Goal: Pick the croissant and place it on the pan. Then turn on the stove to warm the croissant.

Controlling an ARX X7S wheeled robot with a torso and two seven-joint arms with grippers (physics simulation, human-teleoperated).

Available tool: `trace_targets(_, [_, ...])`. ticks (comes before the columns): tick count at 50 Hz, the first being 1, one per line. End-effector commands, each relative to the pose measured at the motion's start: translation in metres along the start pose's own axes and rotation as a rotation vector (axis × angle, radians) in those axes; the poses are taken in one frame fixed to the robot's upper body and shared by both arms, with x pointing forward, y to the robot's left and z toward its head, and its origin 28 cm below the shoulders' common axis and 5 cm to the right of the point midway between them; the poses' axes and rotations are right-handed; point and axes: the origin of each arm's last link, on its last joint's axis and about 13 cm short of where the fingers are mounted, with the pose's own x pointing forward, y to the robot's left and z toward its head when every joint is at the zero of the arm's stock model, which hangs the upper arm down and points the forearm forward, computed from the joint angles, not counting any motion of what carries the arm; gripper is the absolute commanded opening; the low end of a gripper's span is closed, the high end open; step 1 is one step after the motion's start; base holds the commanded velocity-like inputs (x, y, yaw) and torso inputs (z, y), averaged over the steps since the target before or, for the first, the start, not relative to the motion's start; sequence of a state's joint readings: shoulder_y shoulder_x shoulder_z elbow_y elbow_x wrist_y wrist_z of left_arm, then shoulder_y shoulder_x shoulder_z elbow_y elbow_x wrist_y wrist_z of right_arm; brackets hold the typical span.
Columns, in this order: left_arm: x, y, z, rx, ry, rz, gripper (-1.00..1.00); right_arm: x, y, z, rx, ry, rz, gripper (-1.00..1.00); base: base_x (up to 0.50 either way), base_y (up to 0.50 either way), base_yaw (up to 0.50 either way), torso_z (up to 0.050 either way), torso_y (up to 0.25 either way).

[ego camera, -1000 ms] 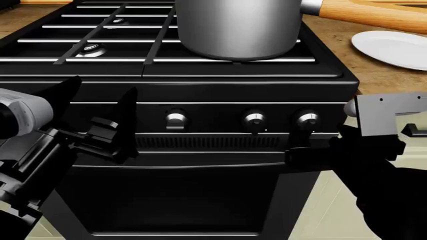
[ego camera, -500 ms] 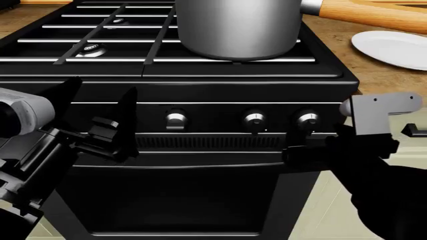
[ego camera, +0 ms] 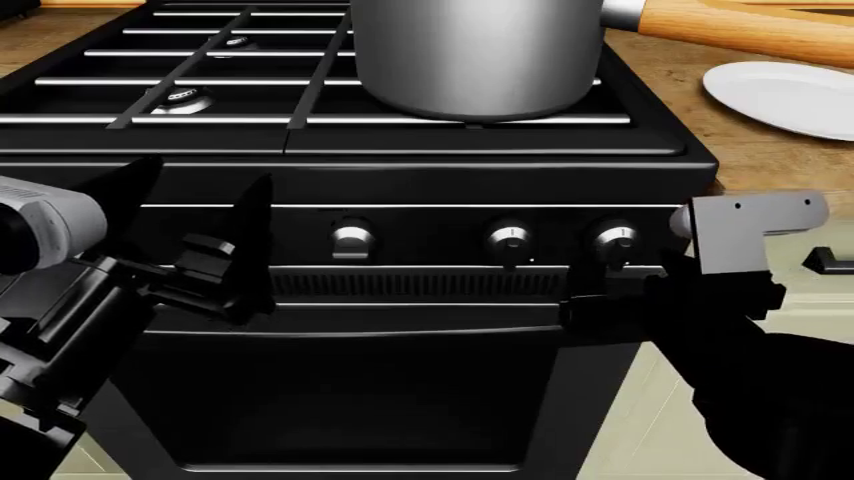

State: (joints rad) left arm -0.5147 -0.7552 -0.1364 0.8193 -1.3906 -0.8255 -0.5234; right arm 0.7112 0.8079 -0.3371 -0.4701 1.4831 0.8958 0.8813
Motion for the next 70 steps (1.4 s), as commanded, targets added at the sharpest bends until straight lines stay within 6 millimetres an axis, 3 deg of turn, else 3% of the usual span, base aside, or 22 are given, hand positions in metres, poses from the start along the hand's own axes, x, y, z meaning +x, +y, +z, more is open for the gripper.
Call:
trace_targets(1, [-0.001,0.0008,0.0014,-0.001,-0.002,0.002,1.0,0.0009,0.0,-0.0025,0.003,0.009,0.001,1.0,0.0,0.0,0.0,0.0,0.0])
trace_targets(27, [-0.0002,0.0007,0.0004,-0.002,-0.002,0.004,1.0,0.0037,-0.0003,-0.0041,0.006,0.021,-0.003,1.0,0.0,0.0,0.0,0.0,0.0])
trace_targets(28, [-0.0001,0.0007,0.0003,-0.001,-0.002,0.002,1.0,0.0037,-0.0003,-0.0041,0.009,0.02,-0.003,-1.0,0.0,0.0,0.0,0.0,0.0])
trace_targets(57, [0.0003,0.0009,0.0004,-0.004,-0.003,0.003,1.0,0.0037,-0.0005,-0.0041,0.005,0.012,-0.006,-1.0,0.0,0.0,0.0,0.0,0.0])
trace_targets(70, [-0.0002,0.0003,0.0001,0.001,-0.007,0.0,1.0,0.0016,-0.001,0.0006,-0.089,-0.001,-0.021,-1.0,0.0,0.0,0.0,0.0,0.0])
